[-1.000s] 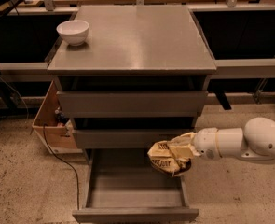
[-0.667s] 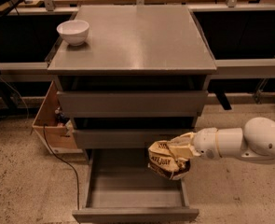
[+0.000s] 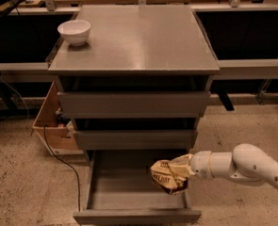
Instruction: Place brown chip bag into bottom drawer
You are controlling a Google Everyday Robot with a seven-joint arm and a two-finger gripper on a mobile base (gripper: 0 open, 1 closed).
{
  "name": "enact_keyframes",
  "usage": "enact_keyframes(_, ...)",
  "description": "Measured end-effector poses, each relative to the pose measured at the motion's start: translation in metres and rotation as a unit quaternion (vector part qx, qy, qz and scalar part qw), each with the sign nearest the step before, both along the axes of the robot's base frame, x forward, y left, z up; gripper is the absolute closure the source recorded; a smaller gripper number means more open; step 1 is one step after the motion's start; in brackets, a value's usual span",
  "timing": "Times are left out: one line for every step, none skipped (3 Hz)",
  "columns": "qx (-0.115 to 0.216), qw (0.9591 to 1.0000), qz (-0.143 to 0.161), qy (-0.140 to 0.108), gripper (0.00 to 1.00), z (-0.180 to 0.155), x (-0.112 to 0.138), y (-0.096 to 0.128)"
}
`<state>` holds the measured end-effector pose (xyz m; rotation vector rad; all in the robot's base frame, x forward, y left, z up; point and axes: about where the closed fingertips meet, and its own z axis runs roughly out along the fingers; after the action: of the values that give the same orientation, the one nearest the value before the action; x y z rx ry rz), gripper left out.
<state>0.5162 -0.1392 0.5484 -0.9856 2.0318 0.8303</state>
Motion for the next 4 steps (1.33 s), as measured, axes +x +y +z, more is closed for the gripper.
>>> enact_keyframes(-0.014, 0.999, -0.032, 0.029, 1.0, -0.094, 0.018, -0.004)
enact_keyframes(-0.02, 0.9984, -0.039, 0.036, 1.0, -0.134, 0.031, 0.0)
enact_keyframes(-0.027, 0.999, -0.02, 0.029, 1.0, -0.175, 0.051, 0.014)
enact_keyframes(-0.028, 0.9996, 0.009, 0.003, 1.0, -0.21, 0.095, 0.046)
